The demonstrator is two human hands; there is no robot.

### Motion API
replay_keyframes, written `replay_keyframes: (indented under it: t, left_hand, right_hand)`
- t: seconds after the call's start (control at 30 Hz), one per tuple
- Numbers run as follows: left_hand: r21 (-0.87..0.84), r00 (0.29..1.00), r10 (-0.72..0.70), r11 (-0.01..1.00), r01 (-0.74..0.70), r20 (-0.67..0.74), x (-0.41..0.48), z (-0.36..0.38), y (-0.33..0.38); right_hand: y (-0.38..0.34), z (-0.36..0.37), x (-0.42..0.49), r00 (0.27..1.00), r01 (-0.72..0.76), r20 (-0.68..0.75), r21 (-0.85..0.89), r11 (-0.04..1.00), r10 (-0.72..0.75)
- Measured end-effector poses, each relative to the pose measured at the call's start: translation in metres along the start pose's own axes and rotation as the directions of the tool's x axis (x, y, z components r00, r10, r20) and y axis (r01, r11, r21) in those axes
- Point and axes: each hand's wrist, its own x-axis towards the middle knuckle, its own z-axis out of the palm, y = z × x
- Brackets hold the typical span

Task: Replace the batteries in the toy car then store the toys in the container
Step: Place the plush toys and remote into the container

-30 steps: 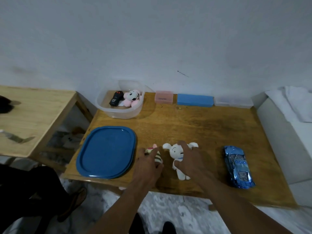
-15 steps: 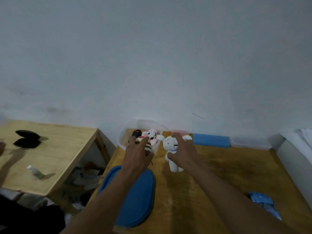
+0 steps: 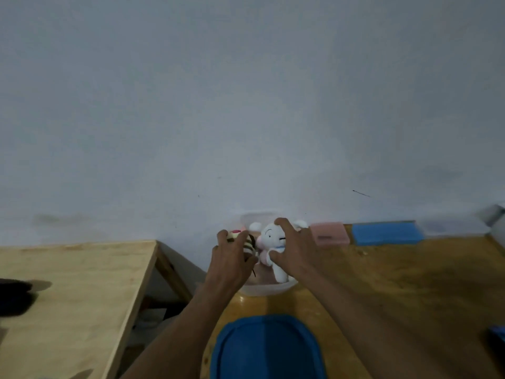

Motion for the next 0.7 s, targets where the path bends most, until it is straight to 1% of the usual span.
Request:
replay_keyframes:
  t: [0.13,0.3,0.37,0.43,0.53,0.63,0.7]
  left_hand:
    - [-0.018,0.996,0.023,1.000,-0.021,0.081,0.025,0.015,-0.020]
    - [0.010,0.978,0.022,1.000,-0.025,0.209,0.044,0.033,-0.032]
    - [0.000,0.964,0.030,1.000,-0.031,0.266,0.049,0.040,-0.035]
    - [-0.004,0.951,0.019,1.000,-0.019,0.309,0.052,0.046,-0.035]
    - [-0.016,0.946,0.003,1.000,0.003,0.325,0.057,0.051,-0.036]
    - [-0.159,0.948,-0.023,0.984,0.077,0.316,0.066,0.056,-0.040]
    - [-0.178,0.949,-0.024,0.980,0.084,0.315,0.068,0.058,-0.043]
  right_hand:
    - [-0.004,0.025,0.012,0.998,-0.068,0.012,-0.060,0.996,0.068]
    - [0.007,0.050,0.024,0.973,-0.187,0.113,-0.108,0.976,0.199]
    - [0.013,0.055,0.027,0.967,-0.198,0.137,-0.123,0.972,0.214]
    - [0.016,0.059,0.031,0.967,-0.178,0.158,-0.129,0.975,0.198]
    - [0.017,0.064,0.037,0.964,-0.175,0.178,-0.134,0.975,0.198]
    - [0.021,0.070,0.040,0.965,-0.175,0.166,-0.172,0.969,0.204]
    - [0.023,0.075,0.040,0.964,-0.177,0.158,-0.212,0.961,0.212]
